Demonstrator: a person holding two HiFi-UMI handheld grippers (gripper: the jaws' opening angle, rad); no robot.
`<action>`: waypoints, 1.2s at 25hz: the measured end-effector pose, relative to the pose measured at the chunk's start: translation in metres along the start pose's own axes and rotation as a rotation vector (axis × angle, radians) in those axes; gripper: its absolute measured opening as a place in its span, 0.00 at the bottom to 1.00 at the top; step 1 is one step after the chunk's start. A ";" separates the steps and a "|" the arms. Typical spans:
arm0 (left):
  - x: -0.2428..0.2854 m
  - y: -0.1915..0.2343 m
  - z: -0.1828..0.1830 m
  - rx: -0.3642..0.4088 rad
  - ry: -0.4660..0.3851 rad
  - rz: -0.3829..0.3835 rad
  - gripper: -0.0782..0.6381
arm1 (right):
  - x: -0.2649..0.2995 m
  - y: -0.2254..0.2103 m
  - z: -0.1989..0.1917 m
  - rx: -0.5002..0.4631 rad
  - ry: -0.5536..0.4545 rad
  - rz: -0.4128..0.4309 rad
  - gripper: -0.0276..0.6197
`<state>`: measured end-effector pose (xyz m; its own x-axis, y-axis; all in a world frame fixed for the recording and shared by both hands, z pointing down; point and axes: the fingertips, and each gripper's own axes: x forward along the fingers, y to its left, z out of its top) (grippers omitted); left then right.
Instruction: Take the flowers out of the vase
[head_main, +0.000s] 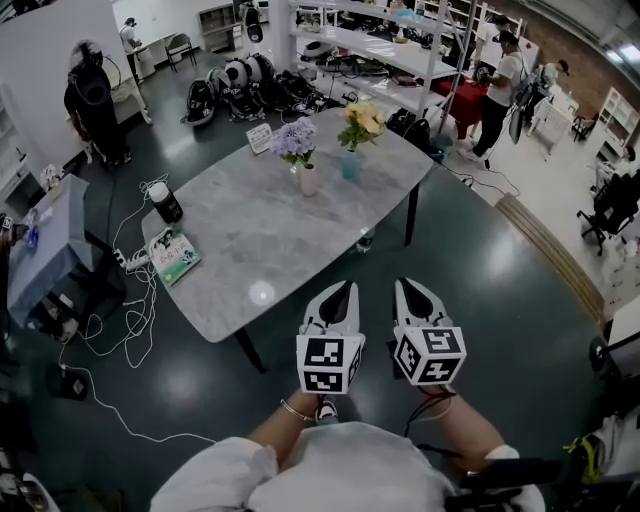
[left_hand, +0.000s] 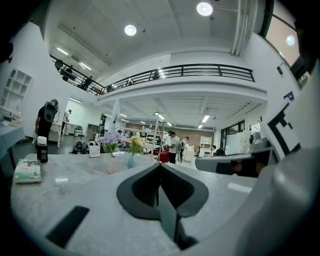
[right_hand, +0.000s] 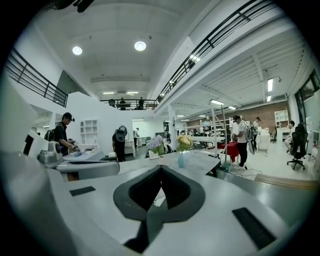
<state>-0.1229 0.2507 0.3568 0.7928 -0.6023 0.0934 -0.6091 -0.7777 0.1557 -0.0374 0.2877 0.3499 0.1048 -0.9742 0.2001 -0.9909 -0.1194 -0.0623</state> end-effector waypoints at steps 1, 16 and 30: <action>0.004 0.003 -0.001 -0.002 0.004 0.001 0.11 | 0.006 -0.001 -0.001 0.000 0.006 0.000 0.05; 0.045 0.039 -0.001 0.017 0.032 0.015 0.11 | 0.072 -0.013 0.006 -0.003 0.034 0.012 0.05; 0.111 0.070 0.001 0.034 0.018 0.145 0.11 | 0.151 -0.061 0.006 0.033 0.059 0.065 0.05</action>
<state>-0.0772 0.1290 0.3772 0.6967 -0.7054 0.1303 -0.7172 -0.6888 0.1058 0.0397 0.1470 0.3782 0.0342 -0.9672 0.2517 -0.9920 -0.0635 -0.1092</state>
